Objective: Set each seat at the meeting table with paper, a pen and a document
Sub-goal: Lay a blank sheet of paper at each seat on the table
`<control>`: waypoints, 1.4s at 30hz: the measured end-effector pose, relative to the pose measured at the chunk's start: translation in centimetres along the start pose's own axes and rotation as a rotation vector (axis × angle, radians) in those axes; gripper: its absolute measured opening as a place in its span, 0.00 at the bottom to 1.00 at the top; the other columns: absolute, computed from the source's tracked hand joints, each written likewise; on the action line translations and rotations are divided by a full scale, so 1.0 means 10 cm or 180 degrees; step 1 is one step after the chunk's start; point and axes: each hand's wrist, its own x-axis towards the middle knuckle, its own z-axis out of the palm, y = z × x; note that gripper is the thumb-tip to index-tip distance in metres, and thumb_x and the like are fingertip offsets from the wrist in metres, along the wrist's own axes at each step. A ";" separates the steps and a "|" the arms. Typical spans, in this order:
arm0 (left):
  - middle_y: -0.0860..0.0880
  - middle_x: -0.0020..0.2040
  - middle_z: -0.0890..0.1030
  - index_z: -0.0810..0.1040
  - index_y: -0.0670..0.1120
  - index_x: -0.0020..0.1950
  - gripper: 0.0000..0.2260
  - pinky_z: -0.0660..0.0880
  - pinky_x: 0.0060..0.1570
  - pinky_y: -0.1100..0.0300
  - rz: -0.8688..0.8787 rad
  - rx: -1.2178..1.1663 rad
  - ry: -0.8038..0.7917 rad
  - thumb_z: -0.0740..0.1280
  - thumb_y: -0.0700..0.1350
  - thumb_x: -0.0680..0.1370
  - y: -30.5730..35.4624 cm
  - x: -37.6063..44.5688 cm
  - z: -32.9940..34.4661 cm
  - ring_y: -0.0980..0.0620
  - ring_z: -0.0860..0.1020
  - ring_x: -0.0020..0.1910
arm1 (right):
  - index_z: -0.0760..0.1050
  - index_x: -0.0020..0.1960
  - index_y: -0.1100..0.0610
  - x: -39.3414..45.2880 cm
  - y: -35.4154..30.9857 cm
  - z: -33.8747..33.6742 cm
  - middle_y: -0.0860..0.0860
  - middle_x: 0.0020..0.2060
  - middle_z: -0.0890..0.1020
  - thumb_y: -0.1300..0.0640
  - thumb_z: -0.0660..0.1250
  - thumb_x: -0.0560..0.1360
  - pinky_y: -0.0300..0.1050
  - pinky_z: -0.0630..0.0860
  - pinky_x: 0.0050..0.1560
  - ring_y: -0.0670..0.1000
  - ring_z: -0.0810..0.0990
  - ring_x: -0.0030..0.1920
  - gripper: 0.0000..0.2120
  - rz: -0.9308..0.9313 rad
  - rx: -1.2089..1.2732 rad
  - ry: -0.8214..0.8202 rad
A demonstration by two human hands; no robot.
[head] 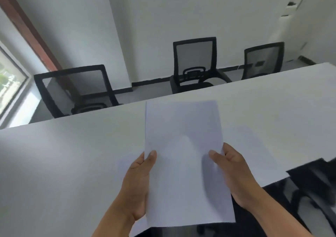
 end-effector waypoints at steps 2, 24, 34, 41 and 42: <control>0.44 0.60 0.89 0.85 0.49 0.67 0.14 0.85 0.51 0.47 0.0026 0.0243 -0.0306 0.63 0.50 0.88 0.06 -0.10 0.47 0.41 0.89 0.56 | 0.72 0.63 0.63 -0.23 -0.14 -0.38 0.72 0.59 0.77 0.40 0.71 0.77 0.62 0.74 0.51 0.59 0.76 0.48 0.29 -0.0199 0.0054 0.0399; 0.49 0.50 0.91 0.85 0.48 0.60 0.11 0.87 0.45 0.47 0.0874 0.1574 -0.2362 0.65 0.51 0.88 -1.62 -3.10 5.54 0.46 0.90 0.46 | 0.81 0.57 0.57 -4.47 -0.22 -5.16 0.58 0.49 0.89 0.59 0.67 0.86 0.72 0.84 0.52 0.65 0.88 0.50 0.05 -0.1350 0.0119 0.3192; 0.46 0.52 0.91 0.84 0.47 0.63 0.10 0.87 0.40 0.51 0.0887 0.1297 -0.3199 0.67 0.49 0.87 -2.30 -4.31 7.29 0.44 0.90 0.47 | 0.76 0.52 0.61 -5.90 -0.24 -6.79 0.66 0.45 0.82 0.51 0.68 0.84 0.67 0.81 0.46 0.71 0.77 0.43 0.12 -0.1885 -0.0483 0.3915; 0.48 0.49 0.90 0.86 0.46 0.60 0.09 0.85 0.38 0.54 0.0822 0.1179 -0.3527 0.67 0.48 0.87 -2.72 -4.43 8.10 0.49 0.88 0.43 | 0.79 0.52 0.59 -6.17 -0.08 -7.58 0.57 0.46 0.86 0.59 0.68 0.86 0.50 0.80 0.47 0.52 0.80 0.42 0.05 -0.1786 -0.0515 0.4228; 0.48 0.49 0.90 0.86 0.47 0.59 0.09 0.85 0.38 0.54 0.0820 0.1174 -0.3536 0.67 0.48 0.86 -2.78 -4.41 8.24 0.49 0.88 0.42 | 0.79 0.54 0.59 -6.15 -0.06 -7.72 0.58 0.50 0.87 0.59 0.68 0.86 0.52 0.82 0.51 0.58 0.83 0.45 0.04 -0.1813 -0.0509 0.4239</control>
